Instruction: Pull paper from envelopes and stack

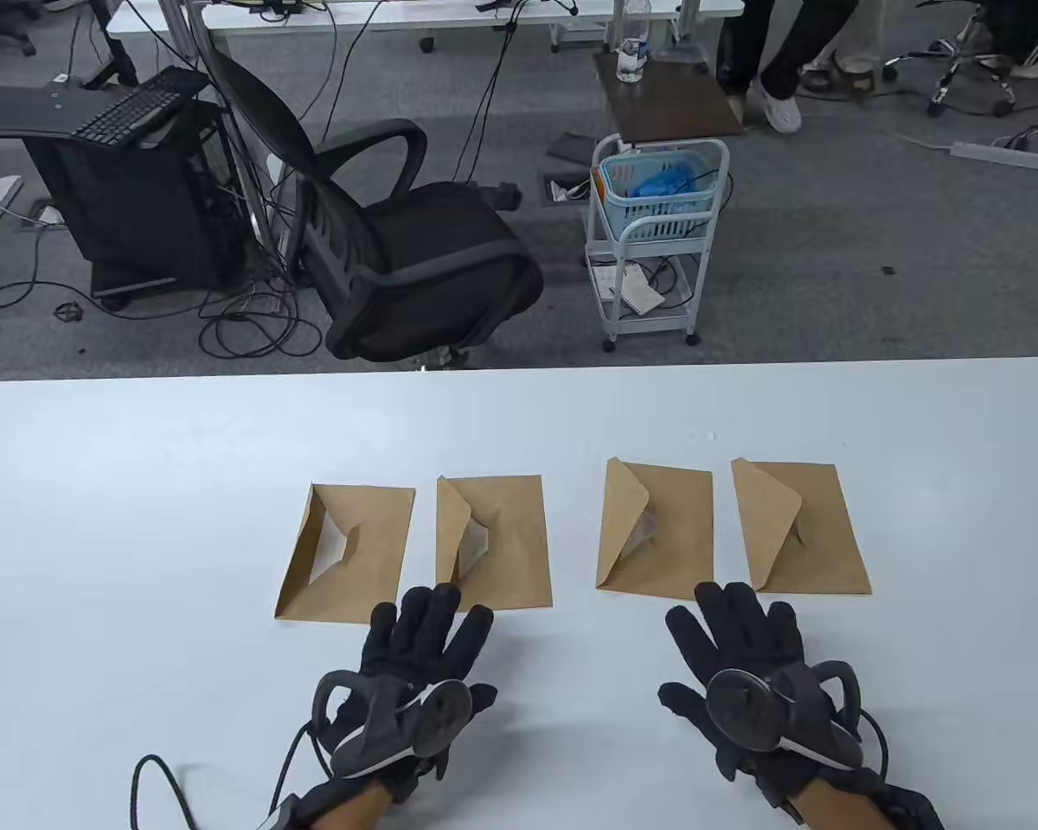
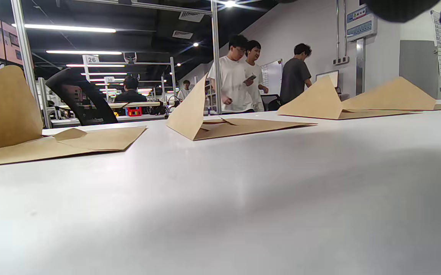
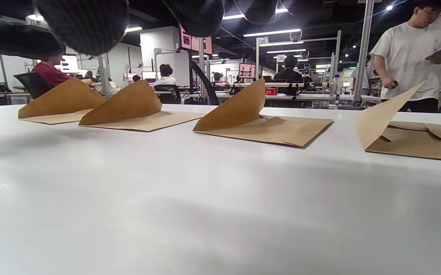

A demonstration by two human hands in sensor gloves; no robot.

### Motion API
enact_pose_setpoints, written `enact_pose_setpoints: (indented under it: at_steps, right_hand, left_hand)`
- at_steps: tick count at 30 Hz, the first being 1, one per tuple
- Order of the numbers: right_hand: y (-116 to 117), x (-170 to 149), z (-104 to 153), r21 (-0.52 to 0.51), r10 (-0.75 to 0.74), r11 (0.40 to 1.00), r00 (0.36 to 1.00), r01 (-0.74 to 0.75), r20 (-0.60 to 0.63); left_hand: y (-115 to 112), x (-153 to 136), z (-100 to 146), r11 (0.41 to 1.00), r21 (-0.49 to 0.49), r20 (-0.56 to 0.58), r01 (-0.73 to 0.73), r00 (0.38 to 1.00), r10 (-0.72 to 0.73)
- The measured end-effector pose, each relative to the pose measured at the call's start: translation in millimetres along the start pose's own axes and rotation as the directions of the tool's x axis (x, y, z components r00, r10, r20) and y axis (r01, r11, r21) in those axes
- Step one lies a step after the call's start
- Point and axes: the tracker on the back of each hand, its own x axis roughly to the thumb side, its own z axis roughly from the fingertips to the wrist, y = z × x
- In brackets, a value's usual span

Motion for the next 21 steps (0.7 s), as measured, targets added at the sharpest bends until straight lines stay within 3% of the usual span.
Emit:
enact_pose_setpoints:
  at_steps: [21]
  right_hand:
    - [0.0,-0.9,1.9,0.010,-0.016,1.000,1.000,0.016,0.002]
  left_hand:
    - [-1.1,0.1,0.1,1.000,-0.004,0.001,0.013,1.000,-0.013]
